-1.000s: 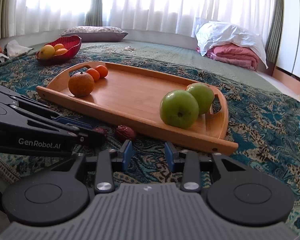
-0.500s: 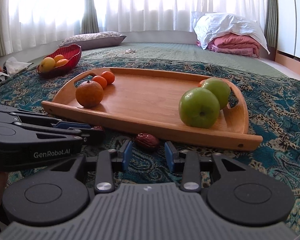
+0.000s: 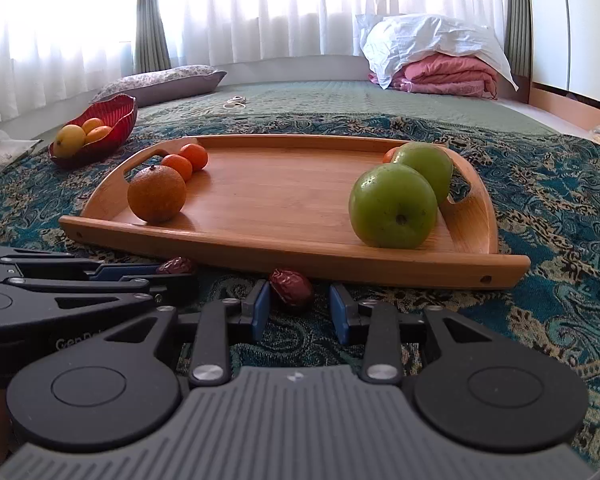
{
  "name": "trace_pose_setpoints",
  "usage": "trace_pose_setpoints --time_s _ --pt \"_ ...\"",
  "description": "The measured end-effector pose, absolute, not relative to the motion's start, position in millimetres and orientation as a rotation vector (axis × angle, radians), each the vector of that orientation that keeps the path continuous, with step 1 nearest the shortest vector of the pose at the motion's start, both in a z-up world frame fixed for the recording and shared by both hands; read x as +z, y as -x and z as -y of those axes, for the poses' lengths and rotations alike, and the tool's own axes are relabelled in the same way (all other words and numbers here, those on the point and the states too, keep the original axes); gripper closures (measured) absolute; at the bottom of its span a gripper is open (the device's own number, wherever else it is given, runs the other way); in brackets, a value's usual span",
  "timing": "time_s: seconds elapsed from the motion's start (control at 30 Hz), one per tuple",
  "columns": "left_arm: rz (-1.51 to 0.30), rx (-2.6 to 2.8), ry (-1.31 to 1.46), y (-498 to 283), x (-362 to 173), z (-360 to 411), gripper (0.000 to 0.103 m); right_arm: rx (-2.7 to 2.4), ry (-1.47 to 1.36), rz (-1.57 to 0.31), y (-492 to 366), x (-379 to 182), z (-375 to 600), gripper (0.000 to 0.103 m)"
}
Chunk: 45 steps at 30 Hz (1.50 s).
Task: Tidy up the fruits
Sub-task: 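Grasp a dark red date with the left gripper while the right gripper grasps another date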
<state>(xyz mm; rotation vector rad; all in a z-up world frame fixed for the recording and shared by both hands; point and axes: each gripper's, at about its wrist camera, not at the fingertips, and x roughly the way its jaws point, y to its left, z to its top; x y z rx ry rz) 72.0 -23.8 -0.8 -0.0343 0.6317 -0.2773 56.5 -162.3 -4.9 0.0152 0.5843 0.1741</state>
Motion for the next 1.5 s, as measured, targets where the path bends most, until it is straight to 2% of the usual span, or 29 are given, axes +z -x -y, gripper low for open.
trace_pose_setpoints --time_s 0.77,1.03,1.5 --pt "-0.634 -0.290 0.069 -83.2 -1.9 18.9 0.084 0.150 -0.058 -0.598 -63.5 -4.8 159.0 0.069" --pt "-0.602 -0.282 0.041 -78.4 -0.8 23.2 0.085 0.148 -0.053 -0.586 -59.2 -2.3 158.4 0.078" --pt "-0.515 -0.270 -0.008 -66.9 22.0 26.5 0.084 0.151 -0.054 -0.518 -50.4 15.3 159.6 0.078"
